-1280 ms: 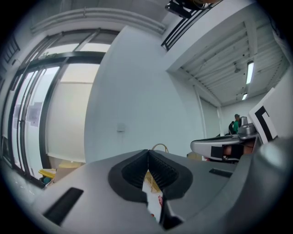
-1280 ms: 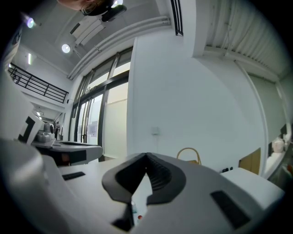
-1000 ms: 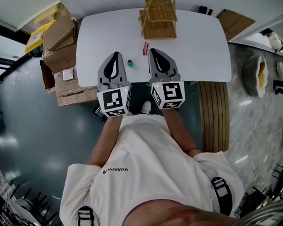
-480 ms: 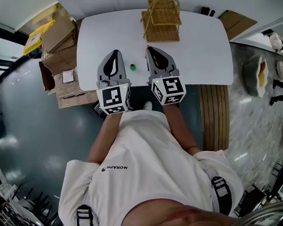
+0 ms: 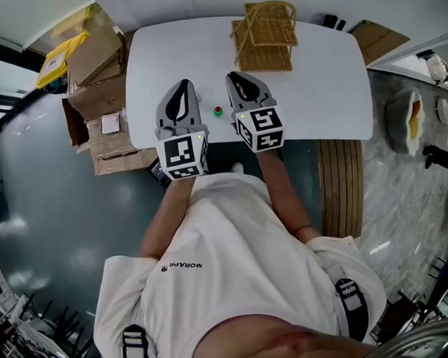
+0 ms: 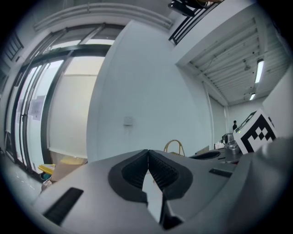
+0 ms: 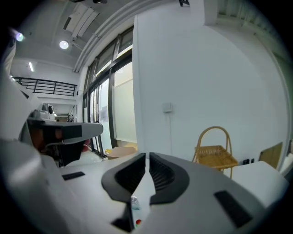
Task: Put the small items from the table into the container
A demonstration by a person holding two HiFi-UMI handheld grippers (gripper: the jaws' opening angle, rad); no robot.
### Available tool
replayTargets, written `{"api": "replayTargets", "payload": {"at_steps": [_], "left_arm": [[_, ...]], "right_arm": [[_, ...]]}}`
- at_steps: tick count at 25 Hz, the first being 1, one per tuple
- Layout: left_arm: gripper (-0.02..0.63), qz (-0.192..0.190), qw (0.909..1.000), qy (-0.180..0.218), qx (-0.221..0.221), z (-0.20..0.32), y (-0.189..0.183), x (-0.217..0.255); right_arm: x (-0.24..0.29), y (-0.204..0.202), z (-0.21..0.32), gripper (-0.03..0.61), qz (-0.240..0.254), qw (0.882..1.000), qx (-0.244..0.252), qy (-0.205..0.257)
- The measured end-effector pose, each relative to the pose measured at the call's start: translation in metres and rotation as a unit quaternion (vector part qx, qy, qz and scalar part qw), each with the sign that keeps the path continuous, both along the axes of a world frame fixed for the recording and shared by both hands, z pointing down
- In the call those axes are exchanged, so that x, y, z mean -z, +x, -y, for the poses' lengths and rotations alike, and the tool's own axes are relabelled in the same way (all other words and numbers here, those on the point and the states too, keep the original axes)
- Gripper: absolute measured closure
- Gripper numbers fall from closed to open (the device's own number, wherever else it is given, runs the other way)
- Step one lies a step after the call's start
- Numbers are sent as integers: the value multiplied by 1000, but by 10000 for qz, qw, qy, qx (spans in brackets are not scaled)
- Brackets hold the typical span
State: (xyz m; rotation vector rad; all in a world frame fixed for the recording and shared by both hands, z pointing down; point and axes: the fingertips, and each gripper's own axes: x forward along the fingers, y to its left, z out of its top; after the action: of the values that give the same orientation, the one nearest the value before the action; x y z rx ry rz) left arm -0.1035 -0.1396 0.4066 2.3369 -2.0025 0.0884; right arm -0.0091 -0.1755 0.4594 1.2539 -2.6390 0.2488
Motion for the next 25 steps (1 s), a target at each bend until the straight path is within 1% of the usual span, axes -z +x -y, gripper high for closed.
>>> {"api": "replayTargets", "payload": {"at_steps": [3, 6, 9, 13, 15, 18, 20, 25], "left_arm": [[609, -22, 10000, -74, 15, 4, -6, -6], [609, -21, 9999, -116, 6, 6, -10, -10], [609, -36, 9999, -152, 8, 7, -17, -15], [610, -58, 9998, -184, 47, 8, -23, -17], [609, -33, 9998, -191, 48, 8, -24, -18], [609, 2, 9998, -199, 59, 7, -27, -20], [609, 8, 9998, -203, 67, 8, -28, -21], [609, 19, 9998, -203, 91, 10, -33, -21]], "right_arm": [[-22, -19, 5, 520, -207, 9992, 266, -205], [-49, -35, 7, 501, -414, 9967, 527, -451], [-80, -52, 5, 482, -816, 9910, 880, -599], [-118, -75, -1, 454, -1563, 9747, 1457, -650], [-127, -83, -3, 454, -1867, 9666, 1669, -541], [-140, -94, -5, 431, -2121, 9569, 1919, -498], [-152, -97, -4, 426, -2301, 9497, 2059, -529], [-183, -102, -4, 423, -2680, 9268, 2534, -702]]}}
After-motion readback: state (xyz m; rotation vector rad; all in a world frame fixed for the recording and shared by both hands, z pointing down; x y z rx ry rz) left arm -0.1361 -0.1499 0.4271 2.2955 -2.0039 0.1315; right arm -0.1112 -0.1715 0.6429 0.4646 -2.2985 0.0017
